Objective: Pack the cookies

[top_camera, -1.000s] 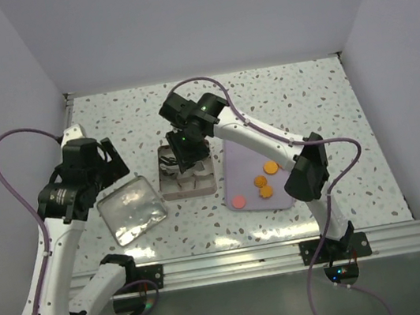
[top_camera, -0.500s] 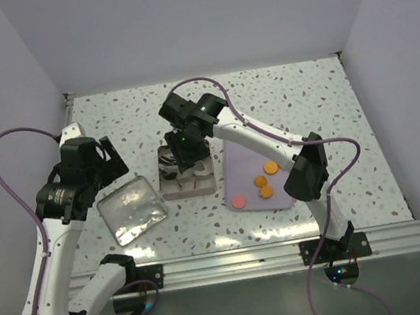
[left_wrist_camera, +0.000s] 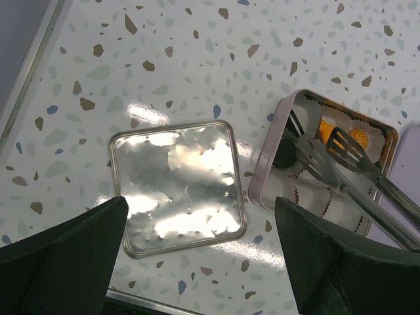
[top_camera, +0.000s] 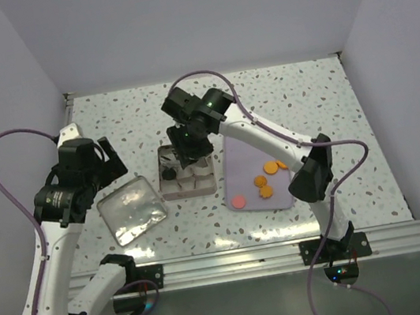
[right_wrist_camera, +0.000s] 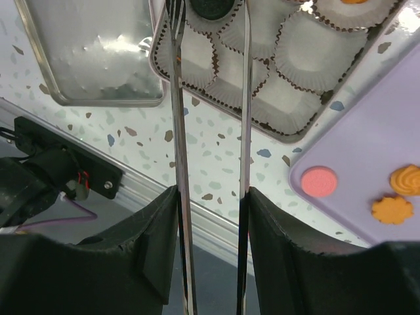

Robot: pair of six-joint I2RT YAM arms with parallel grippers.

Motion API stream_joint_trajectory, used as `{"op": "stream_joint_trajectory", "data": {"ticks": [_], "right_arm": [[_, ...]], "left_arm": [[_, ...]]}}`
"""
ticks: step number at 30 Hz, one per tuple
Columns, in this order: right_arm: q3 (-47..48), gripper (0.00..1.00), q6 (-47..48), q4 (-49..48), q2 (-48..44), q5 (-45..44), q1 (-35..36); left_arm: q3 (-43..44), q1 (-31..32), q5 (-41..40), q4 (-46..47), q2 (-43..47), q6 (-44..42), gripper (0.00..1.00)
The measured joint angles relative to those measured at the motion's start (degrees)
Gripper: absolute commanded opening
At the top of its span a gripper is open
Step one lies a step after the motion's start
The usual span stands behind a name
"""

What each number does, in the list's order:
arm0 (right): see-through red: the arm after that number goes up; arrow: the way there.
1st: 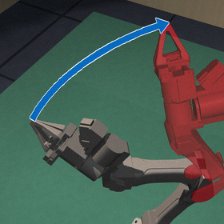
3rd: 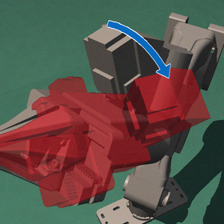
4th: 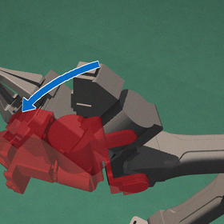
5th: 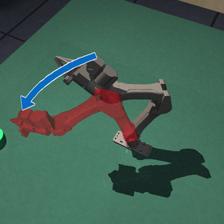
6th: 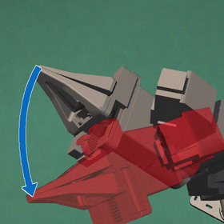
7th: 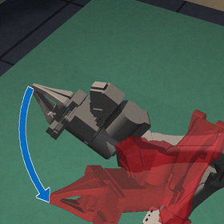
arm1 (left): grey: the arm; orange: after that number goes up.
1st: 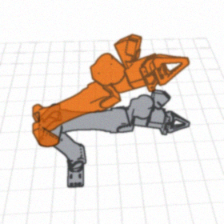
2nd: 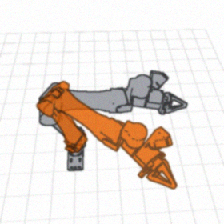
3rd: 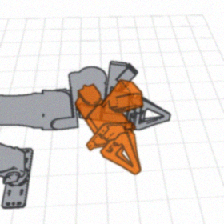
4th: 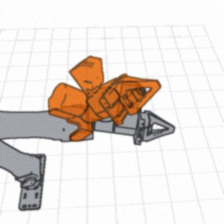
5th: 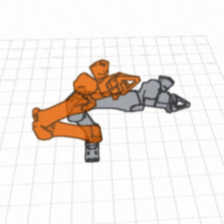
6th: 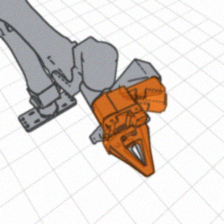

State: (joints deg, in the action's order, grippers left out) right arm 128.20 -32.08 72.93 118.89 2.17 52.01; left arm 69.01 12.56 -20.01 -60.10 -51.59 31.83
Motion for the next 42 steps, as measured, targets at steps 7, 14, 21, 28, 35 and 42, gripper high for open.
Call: {"op": "stream_joint_trajectory", "data": {"ticks": [7,14,21,28,35,42], "right_arm": [[-10.91,0.48,-0.35,0.83,-15.8,-5.6,-0.55],[-35.85,0.47,-2.08,0.35,-36.72,-9.18,-1.51],[-53.42,0.46,-4.2,-1.22,-40.19,-6.99,-0.94],[-54.36,0.46,-5.49,-3.06,-41.16,-6.4,0.09],[-53.86,0.47,-6.73,-3.67,-40.65,-5.84,3.17],[-53.75,0.47,-8.57,-3.32,-38.56,-6.47,6.16]], "left_arm": [[-0.02,0.0,0.02,-0.02,0.37,0.0,1.0],[-1.46,0.0,0.63,0.13,0.94,0.02,1.0],[-2.4,0.0,1.97,0.5,0.31,0.04,1.0],[-2.4,0.0,2.95,0.72,-0.31,0.04,1.0],[-3.28,0.0,3.1,0.83,-0.26,0.02,1.0],[-3.96,0.0,2.82,0.85,1.2,0.0,1.0]]}}
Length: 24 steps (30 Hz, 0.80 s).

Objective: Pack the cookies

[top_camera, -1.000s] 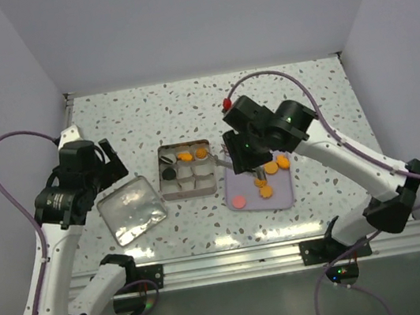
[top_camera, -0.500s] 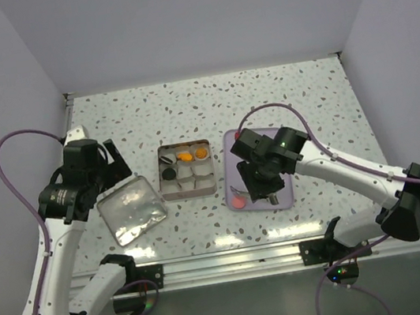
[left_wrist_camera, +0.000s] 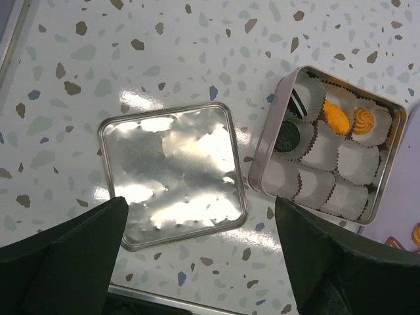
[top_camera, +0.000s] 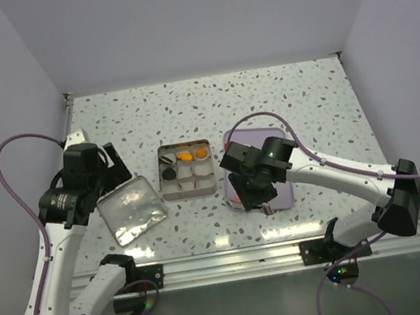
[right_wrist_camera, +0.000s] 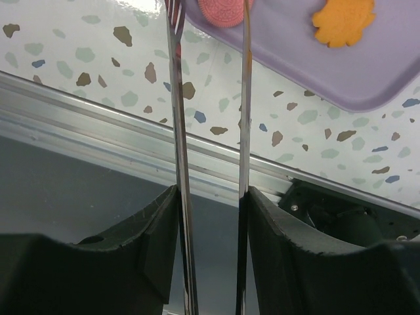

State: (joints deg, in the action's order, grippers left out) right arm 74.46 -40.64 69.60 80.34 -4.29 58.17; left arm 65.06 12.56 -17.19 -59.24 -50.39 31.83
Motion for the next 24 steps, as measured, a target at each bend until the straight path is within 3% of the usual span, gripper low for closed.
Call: {"op": "stream_joint_trajectory", "data": {"ticks": [24], "right_arm": [[0.0,0.49,-2.25,4.0,0.17,-4.0,0.98]], "left_arm": [[-2.29,0.0,-0.13,-0.04,1.01,0.0,1.0]]}}
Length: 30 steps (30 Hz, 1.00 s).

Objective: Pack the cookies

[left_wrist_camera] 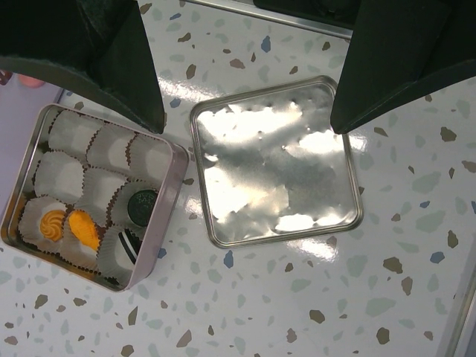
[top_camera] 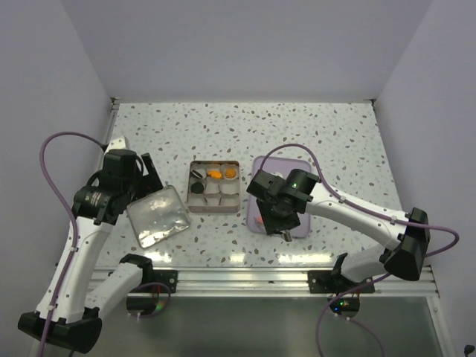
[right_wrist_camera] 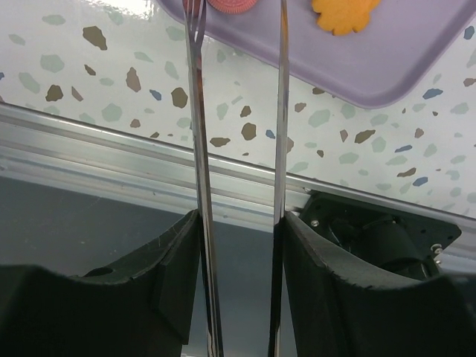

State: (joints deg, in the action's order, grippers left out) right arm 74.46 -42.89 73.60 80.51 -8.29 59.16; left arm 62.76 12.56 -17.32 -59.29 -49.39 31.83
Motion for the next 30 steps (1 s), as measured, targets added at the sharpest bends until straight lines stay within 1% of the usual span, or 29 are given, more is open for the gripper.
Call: {"op": "stream_joint_trajectory", "data": {"ticks": [10,18,23,30], "right_arm": [[-0.22,0.49,-0.02,-1.14,0.0,0.55,0.0],[-2.01,0.46,-0.48,-2.84,0.22,2.08,0.0],[-3.06,0.42,-0.83,-3.48,0.22,3.15,0.0],[-3.69,0.41,-1.22,-3.91,0.24,3.34,0.04]], "left_arm": [[0.0,0.0,-0.11,0.0,0.07,-0.02,1.0],[0.0,0.0,-1.18,-0.09,0.5,-0.2,1.0],[0.0,0.0,-1.33,-0.13,0.5,-0.2,1.0],[0.02,0.0,-1.4,-0.13,0.37,-0.17,1.0]]}}
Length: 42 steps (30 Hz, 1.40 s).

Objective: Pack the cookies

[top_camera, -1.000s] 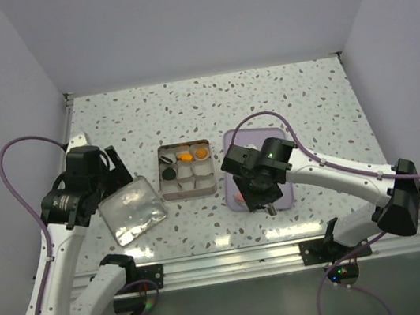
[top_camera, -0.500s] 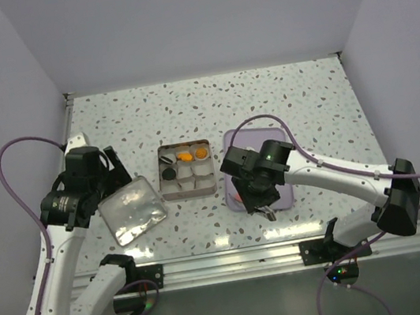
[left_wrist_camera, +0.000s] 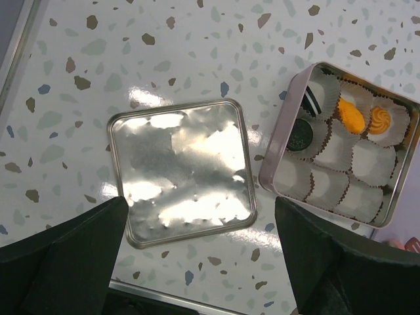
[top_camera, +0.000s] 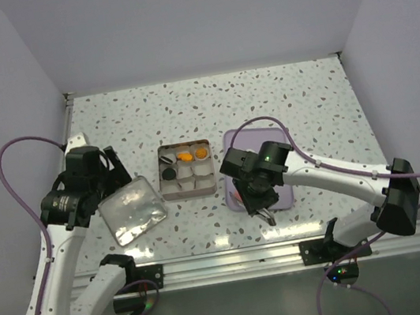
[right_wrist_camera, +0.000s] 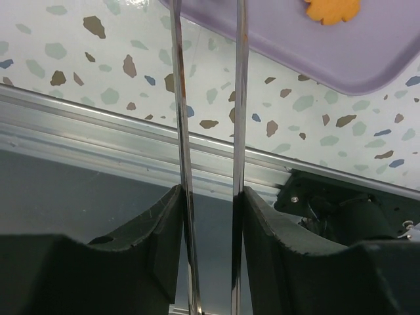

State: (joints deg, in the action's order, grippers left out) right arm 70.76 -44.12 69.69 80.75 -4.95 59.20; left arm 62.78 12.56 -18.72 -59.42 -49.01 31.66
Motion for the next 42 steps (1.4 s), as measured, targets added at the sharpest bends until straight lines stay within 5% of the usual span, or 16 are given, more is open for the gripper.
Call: {"op": "stream_joint_trajectory", "data": {"ticks": [14,26,42], "right_arm": [[24.02,0.4,1.73,5.42,5.53,-4.83,-0.48],[50.66,0.4,6.73,6.95,27.04,-4.04,-0.5],[52.83,0.42,10.23,5.42,36.0,-1.66,-4.02]], "left_arm": [[2.8,0.0,0.04,-0.15,-1.66,0.0,1.0],[4.39,0.0,0.02,-0.24,-2.4,-0.02,1.0],[4.61,0.0,-2.6,-2.97,0.39,-1.09,1.0]]}}
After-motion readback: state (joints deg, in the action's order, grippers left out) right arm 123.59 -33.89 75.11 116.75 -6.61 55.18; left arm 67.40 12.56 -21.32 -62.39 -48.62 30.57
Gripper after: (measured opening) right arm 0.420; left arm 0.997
